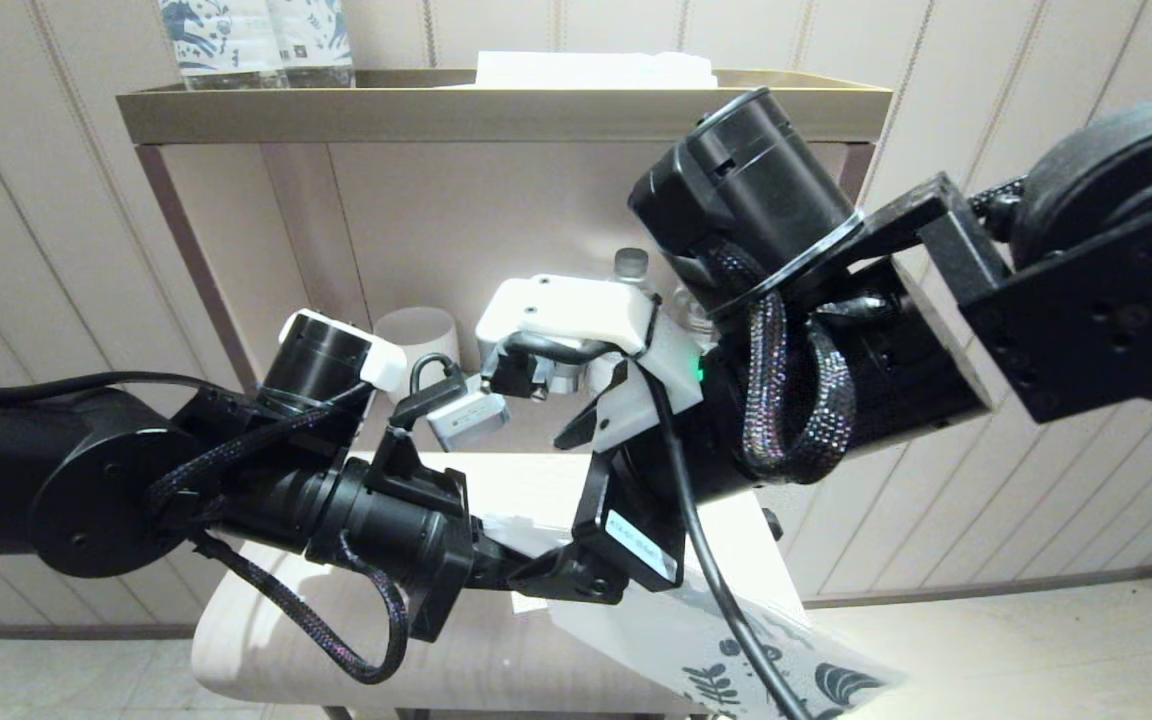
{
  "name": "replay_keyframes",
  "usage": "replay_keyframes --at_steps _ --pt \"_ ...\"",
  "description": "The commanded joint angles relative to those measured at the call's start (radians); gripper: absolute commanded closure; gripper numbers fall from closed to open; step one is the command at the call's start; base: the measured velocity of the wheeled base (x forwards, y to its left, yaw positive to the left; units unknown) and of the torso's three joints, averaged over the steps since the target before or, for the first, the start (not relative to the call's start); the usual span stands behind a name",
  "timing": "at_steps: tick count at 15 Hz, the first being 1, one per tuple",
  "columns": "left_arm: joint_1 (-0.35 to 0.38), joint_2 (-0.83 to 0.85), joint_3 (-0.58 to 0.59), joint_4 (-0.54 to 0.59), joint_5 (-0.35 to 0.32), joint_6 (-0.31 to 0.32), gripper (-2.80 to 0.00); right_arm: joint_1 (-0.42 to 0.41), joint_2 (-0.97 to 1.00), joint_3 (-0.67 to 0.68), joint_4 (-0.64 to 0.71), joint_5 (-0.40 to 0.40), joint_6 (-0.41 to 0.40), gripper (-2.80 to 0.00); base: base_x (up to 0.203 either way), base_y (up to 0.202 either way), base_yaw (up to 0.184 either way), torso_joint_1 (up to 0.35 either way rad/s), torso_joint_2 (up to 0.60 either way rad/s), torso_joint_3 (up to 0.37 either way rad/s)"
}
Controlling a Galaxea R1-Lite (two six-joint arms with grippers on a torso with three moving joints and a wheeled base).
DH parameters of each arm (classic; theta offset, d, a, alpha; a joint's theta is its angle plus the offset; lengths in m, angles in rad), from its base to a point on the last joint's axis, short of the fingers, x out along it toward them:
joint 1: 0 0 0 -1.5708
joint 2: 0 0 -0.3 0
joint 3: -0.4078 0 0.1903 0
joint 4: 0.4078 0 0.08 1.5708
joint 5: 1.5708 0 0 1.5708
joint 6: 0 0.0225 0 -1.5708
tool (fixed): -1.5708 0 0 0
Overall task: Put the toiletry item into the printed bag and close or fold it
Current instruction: Close the strorage bag and place it on the desk
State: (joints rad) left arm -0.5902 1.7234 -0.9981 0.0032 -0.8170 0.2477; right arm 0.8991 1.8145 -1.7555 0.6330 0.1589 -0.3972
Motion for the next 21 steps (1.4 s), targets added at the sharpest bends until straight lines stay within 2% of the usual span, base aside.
replay_keyframes --at_steps 1,13,14,21 --pt "0.000 0.007 0.001 0.000 -0.005 0.007 0.00 0.000 0.012 -0.007 0.004 0.005 -0.003 -2.80 0.000 0.000 0.000 0.000 0.00 0.000" --pt "0.000 0.013 0.007 -0.004 -0.005 0.016 0.00 0.003 0.028 -0.002 0.005 0.008 -0.012 -2.80 0.000 0.000 0.000 0.000 0.00 0.000" --pt "0.000 0.013 0.007 -0.003 -0.005 0.020 0.00 0.003 0.029 -0.001 0.005 0.010 -0.012 0.00 0.000 0.000 0.000 0.000 0.00 0.000" --pt "0.000 0.012 0.009 -0.003 -0.005 0.028 0.00 0.003 0.046 -0.015 0.005 0.011 -0.009 0.00 0.000 0.000 0.000 0.000 0.00 0.000"
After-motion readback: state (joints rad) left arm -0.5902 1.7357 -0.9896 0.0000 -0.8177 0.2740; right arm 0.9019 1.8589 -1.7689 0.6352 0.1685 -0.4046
